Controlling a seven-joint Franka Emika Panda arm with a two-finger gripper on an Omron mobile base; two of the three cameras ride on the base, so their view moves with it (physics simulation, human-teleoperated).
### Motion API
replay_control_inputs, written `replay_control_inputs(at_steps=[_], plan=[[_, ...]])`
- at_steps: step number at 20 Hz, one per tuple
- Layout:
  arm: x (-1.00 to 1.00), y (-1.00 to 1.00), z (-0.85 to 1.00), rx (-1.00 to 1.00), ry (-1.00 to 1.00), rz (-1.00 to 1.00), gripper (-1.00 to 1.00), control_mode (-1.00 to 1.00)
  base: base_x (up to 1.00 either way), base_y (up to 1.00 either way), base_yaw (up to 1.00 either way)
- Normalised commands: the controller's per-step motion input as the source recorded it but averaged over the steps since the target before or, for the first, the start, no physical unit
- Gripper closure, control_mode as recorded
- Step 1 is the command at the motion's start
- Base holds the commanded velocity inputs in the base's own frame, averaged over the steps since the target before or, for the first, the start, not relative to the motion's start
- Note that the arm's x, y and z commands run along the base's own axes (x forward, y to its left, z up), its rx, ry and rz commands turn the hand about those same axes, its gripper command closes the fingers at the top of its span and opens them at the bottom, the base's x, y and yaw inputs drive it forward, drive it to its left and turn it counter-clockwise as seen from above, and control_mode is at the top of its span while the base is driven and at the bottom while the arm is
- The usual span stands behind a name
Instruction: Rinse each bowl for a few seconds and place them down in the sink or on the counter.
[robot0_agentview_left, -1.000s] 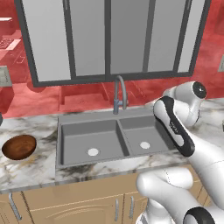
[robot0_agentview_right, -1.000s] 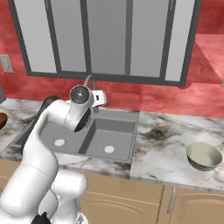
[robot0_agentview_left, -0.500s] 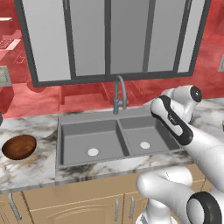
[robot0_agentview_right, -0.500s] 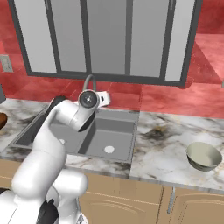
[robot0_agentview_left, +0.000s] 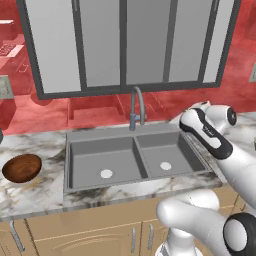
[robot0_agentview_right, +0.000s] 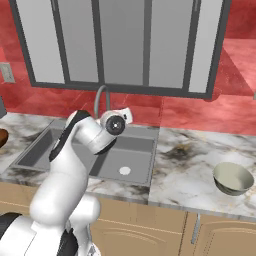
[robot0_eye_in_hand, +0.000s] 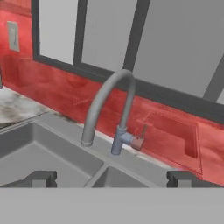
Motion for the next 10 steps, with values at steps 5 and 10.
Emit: replay_control_inputs(at_steps=[5,10], plan=[[0.2,-0.09,-0.06,0.02,-0.07,0.07,-1.0,-1.0,0.0,0.0,0.0],[0.21,-0.04,-0.07,0.01,-0.04,0.05,-1.0,-1.0,0.0,0.0,0.0]])
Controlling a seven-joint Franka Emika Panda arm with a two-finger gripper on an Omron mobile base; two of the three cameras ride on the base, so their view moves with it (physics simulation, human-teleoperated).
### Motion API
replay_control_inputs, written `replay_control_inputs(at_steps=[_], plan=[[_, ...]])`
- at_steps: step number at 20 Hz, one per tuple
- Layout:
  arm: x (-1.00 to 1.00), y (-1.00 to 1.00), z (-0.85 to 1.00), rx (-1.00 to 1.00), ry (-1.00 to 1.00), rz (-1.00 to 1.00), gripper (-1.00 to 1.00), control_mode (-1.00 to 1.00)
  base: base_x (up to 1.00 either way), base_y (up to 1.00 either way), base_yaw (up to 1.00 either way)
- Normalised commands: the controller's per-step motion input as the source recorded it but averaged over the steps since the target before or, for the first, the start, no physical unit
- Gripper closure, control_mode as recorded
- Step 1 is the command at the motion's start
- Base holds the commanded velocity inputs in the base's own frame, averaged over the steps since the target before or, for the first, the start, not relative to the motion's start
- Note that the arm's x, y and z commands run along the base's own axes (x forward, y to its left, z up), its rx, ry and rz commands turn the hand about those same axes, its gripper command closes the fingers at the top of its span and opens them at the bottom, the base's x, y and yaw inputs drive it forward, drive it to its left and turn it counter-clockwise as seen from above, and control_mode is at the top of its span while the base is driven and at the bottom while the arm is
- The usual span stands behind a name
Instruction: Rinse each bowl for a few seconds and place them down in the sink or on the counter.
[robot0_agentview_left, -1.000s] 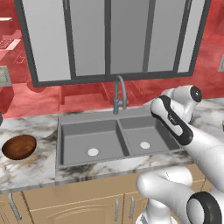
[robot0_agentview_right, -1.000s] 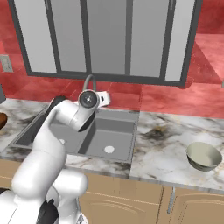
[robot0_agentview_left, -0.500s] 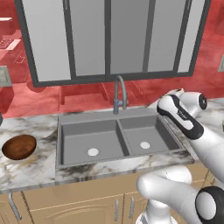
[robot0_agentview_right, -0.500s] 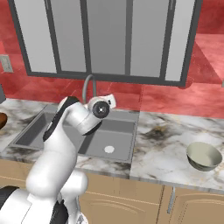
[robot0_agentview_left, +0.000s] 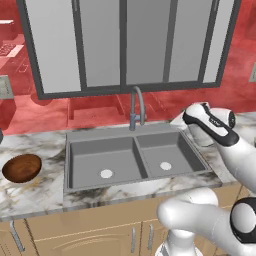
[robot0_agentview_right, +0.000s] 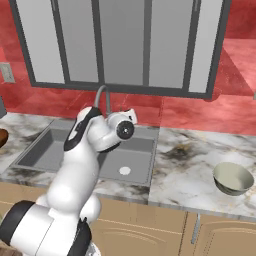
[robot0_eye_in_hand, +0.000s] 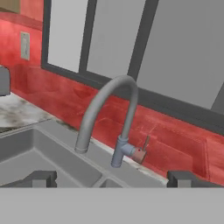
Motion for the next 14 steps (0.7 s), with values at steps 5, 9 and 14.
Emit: replay_control_inputs(at_steps=[5,9,14], plan=[[0.19,0.0,-0.06,0.02,-0.03,0.0,-1.0,-1.0,0.0,0.0,0.0],[0.18,0.0,-0.05,0.01,-0.02,0.0,-1.0,-1.0,0.0,0.0,0.0],[0.2,0.0,-0.05,0.01,-0.01,0.01,-1.0,-1.0,0.0,0.0,0.0]])
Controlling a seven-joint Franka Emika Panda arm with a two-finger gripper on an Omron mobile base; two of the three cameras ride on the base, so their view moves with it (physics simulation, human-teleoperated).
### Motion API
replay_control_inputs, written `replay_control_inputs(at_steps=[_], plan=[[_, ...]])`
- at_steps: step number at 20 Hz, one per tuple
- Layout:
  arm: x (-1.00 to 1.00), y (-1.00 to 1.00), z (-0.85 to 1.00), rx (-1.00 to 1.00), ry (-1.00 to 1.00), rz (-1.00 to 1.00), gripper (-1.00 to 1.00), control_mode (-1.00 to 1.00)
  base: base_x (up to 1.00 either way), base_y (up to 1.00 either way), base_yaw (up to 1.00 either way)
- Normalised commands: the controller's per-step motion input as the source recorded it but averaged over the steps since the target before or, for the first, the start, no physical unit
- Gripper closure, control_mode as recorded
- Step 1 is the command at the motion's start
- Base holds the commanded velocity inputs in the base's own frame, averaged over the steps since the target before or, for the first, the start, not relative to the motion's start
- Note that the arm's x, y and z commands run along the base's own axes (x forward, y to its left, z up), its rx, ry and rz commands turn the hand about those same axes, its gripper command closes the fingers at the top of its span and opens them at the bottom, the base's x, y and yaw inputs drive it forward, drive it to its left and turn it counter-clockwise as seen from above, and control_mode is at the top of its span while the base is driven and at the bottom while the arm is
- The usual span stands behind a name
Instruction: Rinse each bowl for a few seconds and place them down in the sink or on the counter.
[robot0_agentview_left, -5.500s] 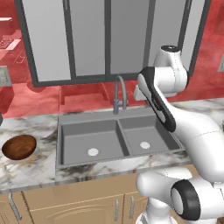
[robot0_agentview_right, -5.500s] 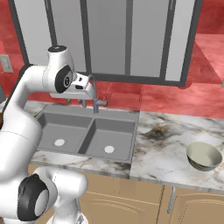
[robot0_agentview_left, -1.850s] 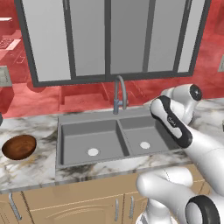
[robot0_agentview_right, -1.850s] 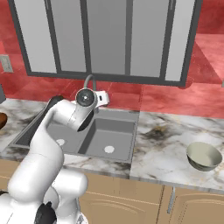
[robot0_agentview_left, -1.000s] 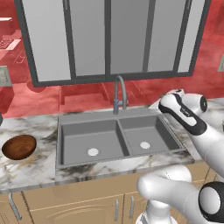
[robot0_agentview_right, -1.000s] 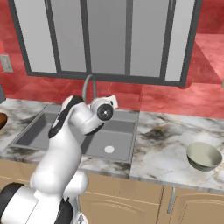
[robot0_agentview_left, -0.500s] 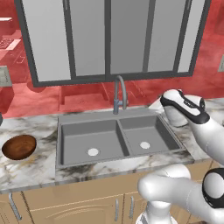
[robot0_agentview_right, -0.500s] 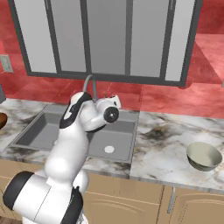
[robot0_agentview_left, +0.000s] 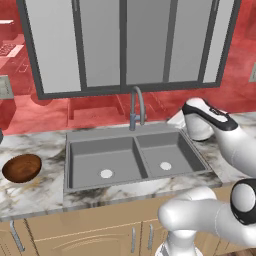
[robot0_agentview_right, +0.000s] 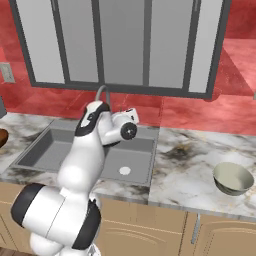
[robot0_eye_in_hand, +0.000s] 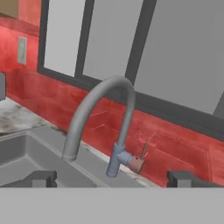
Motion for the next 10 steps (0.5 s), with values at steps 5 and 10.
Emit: replay_control_inputs(at_steps=[5,10], plan=[[0.2,0.01,-0.06,0.03,0.0,0.01,-1.0,-1.0,0.0,0.0,0.0],[0.18,0.0,-0.2,0.06,-0.03,0.08,-1.0,-1.0,0.0,0.0,0.0]])
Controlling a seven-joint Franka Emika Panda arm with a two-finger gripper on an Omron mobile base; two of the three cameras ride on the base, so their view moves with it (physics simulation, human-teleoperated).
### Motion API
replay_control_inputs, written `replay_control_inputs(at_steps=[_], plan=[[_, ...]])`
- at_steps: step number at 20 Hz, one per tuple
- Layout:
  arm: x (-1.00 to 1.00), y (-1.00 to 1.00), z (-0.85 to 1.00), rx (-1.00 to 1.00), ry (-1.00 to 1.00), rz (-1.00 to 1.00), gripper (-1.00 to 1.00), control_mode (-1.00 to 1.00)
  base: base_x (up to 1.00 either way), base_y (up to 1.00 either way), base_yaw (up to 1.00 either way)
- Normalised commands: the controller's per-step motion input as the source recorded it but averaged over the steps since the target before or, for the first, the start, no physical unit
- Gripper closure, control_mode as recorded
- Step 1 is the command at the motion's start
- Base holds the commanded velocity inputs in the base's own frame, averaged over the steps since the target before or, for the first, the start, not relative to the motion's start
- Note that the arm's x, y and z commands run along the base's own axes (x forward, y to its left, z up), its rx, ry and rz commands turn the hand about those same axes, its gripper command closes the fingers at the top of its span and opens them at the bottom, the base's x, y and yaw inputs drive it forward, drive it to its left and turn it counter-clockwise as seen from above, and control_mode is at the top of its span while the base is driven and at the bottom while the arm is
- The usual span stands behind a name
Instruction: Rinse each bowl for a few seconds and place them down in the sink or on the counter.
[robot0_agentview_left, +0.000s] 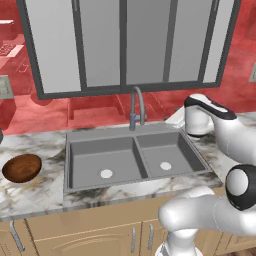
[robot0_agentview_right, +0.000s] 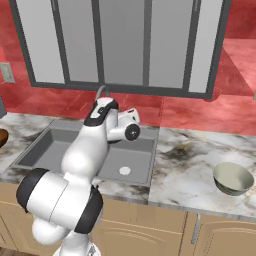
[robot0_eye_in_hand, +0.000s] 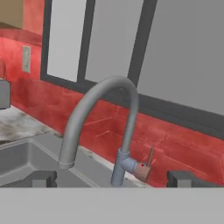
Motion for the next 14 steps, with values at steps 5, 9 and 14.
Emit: replay_control_inputs(at_steps=[5,9,14], plan=[[0.19,0.05,-0.2,0.05,-0.02,0.07,-1.0,-1.0,0.0,0.0,0.0],[0.17,0.04,-0.18,0.06,-0.02,0.07,-1.0,-1.0,0.0,0.0,0.0],[0.24,0.04,-0.02,0.03,0.0,0.02,-1.0,-1.0,0.0,0.0,0.0]])
